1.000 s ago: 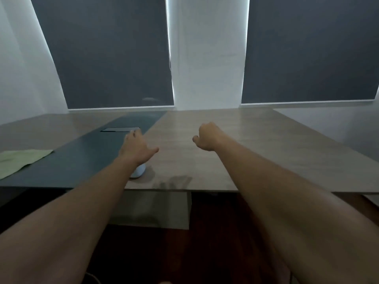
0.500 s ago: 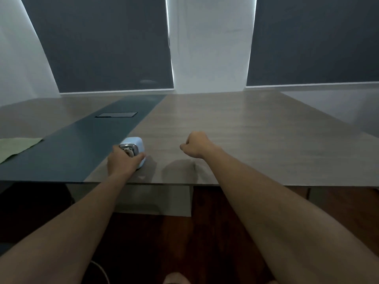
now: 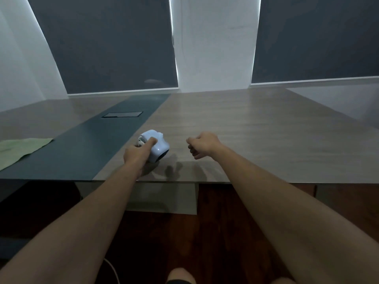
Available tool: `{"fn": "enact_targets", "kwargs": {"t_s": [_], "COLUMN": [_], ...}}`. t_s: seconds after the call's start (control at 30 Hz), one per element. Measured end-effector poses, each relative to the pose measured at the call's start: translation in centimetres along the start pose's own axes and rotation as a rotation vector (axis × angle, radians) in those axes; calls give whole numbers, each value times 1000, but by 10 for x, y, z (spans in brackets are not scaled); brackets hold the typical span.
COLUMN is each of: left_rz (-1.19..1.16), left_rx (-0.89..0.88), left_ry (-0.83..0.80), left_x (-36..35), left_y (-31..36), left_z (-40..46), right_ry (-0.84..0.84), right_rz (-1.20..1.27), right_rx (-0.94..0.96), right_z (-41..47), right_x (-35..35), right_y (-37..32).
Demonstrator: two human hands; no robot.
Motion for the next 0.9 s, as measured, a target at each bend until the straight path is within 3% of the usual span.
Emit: {"fn": "enact_targets", "kwargs": {"t_s": [0.1, 0.3, 0.9], "left_rz": [-231, -372, -368], "left_rx": [74, 94, 11], "left_ry": [-97, -307, -646], "left_x": [-15, -52, -126], "left_y": [6, 21, 53], "left_z": [-5, -24, -78], "right_ry": [-44, -184, -202], "right_rz": [169, 317, 464], "right_rx": [-76, -82, -11], "right_z": [-9, -29, -66], "right_x": [11, 33, 108], "right_y": [9, 23, 71]}}
Point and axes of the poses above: each hand's wrist, its own z-axis towards the middle knuckle, its own x-axis out of the back of the hand, y = z × x, the point moved 2 cm from there along z, towards the middle knuckle, and after that the axes turned 13 degrees about -x, right-handed, at the moved point
